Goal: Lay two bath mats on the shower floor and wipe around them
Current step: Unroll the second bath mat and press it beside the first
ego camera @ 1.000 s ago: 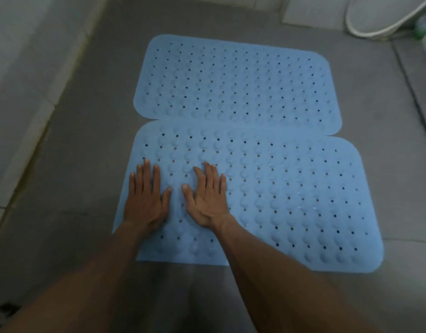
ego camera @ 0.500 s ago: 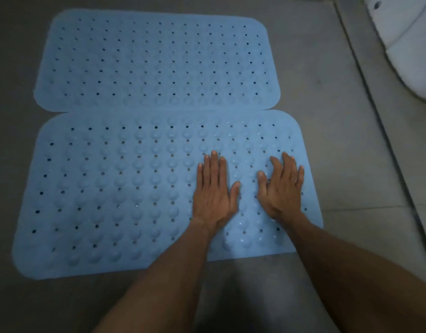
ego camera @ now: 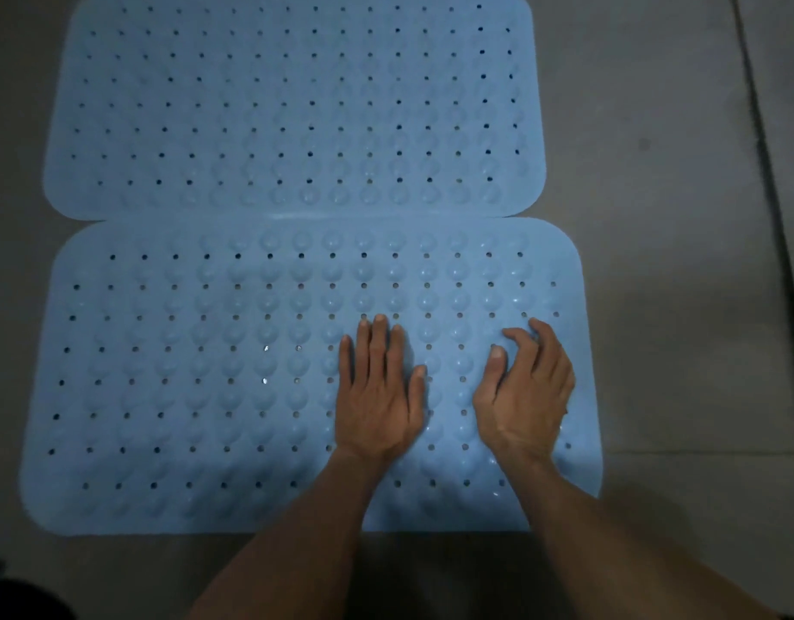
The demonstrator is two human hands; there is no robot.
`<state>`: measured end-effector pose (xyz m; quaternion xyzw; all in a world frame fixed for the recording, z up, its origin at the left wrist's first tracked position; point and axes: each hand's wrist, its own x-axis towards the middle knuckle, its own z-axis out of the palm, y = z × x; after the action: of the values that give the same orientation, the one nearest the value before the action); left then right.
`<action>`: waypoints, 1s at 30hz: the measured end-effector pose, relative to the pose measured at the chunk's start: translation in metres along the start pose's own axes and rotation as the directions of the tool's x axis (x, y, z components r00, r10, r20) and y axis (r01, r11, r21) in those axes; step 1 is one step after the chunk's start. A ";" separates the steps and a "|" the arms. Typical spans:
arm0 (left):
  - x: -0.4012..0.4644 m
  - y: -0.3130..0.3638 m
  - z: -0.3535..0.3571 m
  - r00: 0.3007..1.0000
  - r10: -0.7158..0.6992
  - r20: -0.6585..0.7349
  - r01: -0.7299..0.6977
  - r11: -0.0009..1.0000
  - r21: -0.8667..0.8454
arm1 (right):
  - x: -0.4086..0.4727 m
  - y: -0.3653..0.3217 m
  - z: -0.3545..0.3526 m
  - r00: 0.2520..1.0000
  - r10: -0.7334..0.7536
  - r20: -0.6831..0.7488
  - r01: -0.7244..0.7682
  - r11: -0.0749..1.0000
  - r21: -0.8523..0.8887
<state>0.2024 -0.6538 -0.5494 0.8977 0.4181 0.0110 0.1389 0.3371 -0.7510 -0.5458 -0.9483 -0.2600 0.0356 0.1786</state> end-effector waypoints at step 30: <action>0.045 -0.118 -0.159 0.920 0.142 0.364 -0.175 0.983 0.060 | 0.049 -0.108 -0.103 0.819 -0.001 0.574 0.201 0.937 -0.285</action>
<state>0.1217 -0.5095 -0.4314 0.9208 0.3117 -0.1607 0.1704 0.3439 -0.6722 -0.4098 -0.8957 -0.3539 0.2607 -0.0673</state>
